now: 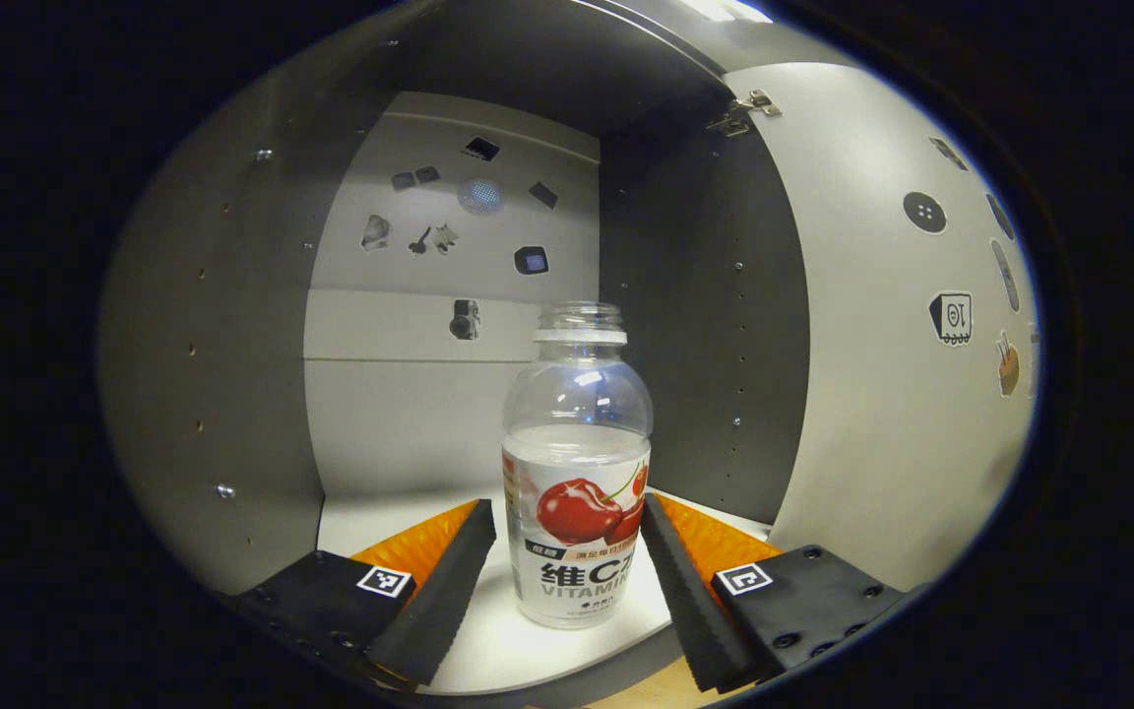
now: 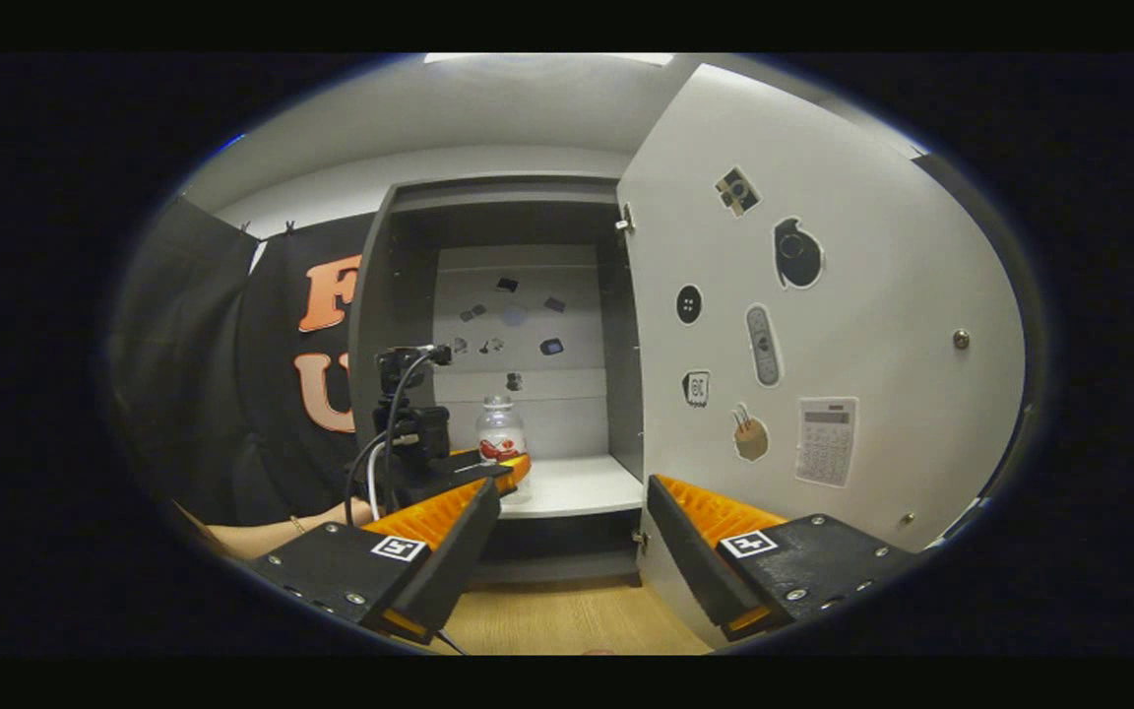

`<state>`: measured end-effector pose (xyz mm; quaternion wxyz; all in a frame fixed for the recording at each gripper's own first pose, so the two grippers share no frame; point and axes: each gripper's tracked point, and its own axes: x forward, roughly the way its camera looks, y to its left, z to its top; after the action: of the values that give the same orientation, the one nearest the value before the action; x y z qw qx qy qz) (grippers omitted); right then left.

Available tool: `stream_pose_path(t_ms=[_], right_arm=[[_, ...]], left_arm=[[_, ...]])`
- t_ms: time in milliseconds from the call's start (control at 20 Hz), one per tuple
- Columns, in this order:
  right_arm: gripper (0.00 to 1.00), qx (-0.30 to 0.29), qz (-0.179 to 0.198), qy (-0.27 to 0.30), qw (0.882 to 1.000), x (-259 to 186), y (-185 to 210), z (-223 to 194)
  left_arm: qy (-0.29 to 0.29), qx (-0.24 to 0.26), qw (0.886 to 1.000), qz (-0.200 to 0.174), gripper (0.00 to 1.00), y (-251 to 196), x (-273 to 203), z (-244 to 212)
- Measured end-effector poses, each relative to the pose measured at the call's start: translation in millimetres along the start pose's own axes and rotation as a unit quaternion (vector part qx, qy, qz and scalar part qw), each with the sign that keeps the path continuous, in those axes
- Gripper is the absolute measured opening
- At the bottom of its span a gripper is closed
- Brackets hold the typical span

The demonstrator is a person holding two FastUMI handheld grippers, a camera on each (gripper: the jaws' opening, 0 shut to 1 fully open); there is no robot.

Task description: Open the cabinet door with the right hand, grasp the bottle in the cabinet with the left hand and place it on the coaster, then close the cabinet door with the right hand.

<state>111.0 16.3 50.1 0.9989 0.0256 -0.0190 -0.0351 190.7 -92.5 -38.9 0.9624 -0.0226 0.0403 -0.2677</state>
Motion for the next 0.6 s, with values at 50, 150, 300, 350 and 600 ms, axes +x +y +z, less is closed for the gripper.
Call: stream_pose_path(t_ms=[50, 150, 300, 350, 600], right_arm=[[0.93, -0.002, 0.002, 0.000, 1.000, 1.6, 1.8, -0.3], [0.93, -0.003, 0.005, -0.001, 1.000, 2.1, 5.3, 0.4], [0.93, 0.001, 0.006, -0.001, 1.000, -0.7, 1.8, -0.3], [0.93, 0.001, 0.005, 0.000, 1.000, -0.9, -0.2, -0.7], [0.93, 0.007, -0.002, 0.005, 1.000, -9.6, -14.3, -4.3]], left_arm=[[0.003, 0.001, 1.000, -0.001, 0.97, -0.3, 0.3, -0.8], [0.004, 0.002, 1.000, -0.003, 0.97, -0.6, 0.9, -0.2], [-0.002, -0.002, 1.000, 0.000, 0.86, 0.4, 2.2, -0.1], [-0.002, -0.001, 1.000, 0.006, 0.86, 2.9, 1.0, -0.2], [-0.021, -0.002, 1.000, 0.011, 0.83, 3.8, -9.1, 9.5]])
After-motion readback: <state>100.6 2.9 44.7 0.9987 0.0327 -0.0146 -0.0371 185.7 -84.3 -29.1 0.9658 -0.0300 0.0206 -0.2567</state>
